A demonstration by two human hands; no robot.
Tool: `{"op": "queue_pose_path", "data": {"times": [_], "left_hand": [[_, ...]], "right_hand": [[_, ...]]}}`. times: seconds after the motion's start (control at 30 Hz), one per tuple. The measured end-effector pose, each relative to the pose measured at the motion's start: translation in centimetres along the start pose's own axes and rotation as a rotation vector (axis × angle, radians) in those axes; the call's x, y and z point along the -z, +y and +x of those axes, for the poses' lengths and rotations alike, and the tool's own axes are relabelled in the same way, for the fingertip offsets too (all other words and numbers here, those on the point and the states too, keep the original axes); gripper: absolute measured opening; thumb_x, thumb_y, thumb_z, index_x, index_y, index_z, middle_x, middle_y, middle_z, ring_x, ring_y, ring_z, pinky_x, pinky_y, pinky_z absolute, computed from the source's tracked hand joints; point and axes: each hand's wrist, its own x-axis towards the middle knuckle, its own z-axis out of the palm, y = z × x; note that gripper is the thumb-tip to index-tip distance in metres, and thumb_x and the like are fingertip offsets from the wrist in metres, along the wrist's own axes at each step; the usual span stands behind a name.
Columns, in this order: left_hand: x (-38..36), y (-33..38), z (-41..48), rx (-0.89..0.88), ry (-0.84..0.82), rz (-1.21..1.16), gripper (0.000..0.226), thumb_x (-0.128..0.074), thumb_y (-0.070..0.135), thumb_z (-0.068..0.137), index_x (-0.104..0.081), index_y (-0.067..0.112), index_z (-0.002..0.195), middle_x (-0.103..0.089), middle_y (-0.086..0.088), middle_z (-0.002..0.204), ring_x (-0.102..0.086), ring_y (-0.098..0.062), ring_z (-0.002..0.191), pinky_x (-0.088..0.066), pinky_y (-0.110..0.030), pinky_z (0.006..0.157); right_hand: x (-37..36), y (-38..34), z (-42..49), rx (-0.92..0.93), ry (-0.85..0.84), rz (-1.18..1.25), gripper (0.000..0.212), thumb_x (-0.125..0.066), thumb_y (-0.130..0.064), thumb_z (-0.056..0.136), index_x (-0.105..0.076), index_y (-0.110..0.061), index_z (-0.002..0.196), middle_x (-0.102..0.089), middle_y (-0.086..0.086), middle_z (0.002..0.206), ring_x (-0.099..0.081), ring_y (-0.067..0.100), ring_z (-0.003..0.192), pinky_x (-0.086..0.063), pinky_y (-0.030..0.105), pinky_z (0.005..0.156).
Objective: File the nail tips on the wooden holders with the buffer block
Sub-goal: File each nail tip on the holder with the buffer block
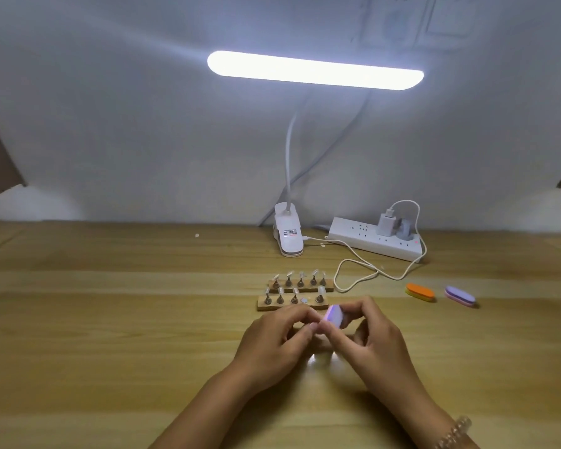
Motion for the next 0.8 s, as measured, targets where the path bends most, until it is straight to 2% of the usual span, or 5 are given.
{"op": "queue_pose_path", "data": {"times": [0.23, 0.33, 0.5, 0.63, 0.8], "left_hand": [[0.06, -0.09, 0.01, -0.016, -0.007, 0.027, 0.023, -0.046, 0.042, 0.091, -0.064, 0.039, 0.104, -0.068, 0.024, 0.096, -0.061, -0.001, 0.082, -0.049, -0.029, 0.072], [0.06, -0.08, -0.10, -0.019, -0.021, 0.021, 0.024, -0.045, 0.038, 0.092, -0.065, 0.035, 0.105, -0.069, 0.020, 0.098, -0.064, -0.006, 0.090, -0.051, -0.038, 0.077], [0.04, -0.02, -0.11, -0.001, -0.014, -0.005, 0.017, -0.046, 0.033, 0.098, -0.062, 0.036, 0.101, -0.070, 0.023, 0.090, -0.067, 0.001, 0.085, -0.053, -0.032, 0.078], [0.12, 0.09, -0.05, 0.011, -0.009, 0.041, 0.021, -0.041, 0.040, 0.094, -0.060, 0.039, 0.102, -0.067, 0.020, 0.091, -0.062, -0.005, 0.084, -0.051, -0.039, 0.076], [0.09, 0.05, -0.14, 0.013, -0.008, 0.066, 0.020, -0.040, 0.041, 0.092, -0.058, 0.039, 0.101, -0.065, 0.021, 0.088, -0.061, -0.005, 0.082, -0.051, -0.039, 0.077]], "right_hand": [[0.14, -0.24, -0.13, 0.051, 0.014, -0.050, 0.029, -0.078, -0.044, 0.074, -0.057, -0.031, 0.088, -0.063, -0.016, 0.087, -0.048, 0.010, 0.055, -0.036, 0.016, 0.054], [0.05, -0.46, -0.62, 0.159, -0.044, -0.115, 0.033, -0.076, -0.051, 0.072, -0.055, -0.032, 0.088, -0.062, -0.017, 0.087, -0.049, 0.008, 0.055, -0.036, 0.012, 0.053], [0.38, -0.23, -0.20, 0.056, 0.132, -0.024, 0.031, -0.080, -0.037, 0.073, -0.057, -0.033, 0.093, -0.063, -0.017, 0.092, -0.045, 0.013, 0.050, -0.042, 0.027, 0.054], [-0.08, -0.41, -0.54, 0.153, -0.059, -0.075, 0.032, -0.079, -0.041, 0.075, -0.058, -0.033, 0.098, -0.063, -0.018, 0.097, -0.050, 0.013, 0.055, -0.040, 0.016, 0.054], [-0.08, -0.16, -0.52, 0.169, 0.005, -0.222, 0.031, -0.073, -0.052, 0.075, -0.053, -0.034, 0.089, -0.059, -0.019, 0.086, -0.049, 0.004, 0.057, -0.037, 0.015, 0.054]]}}
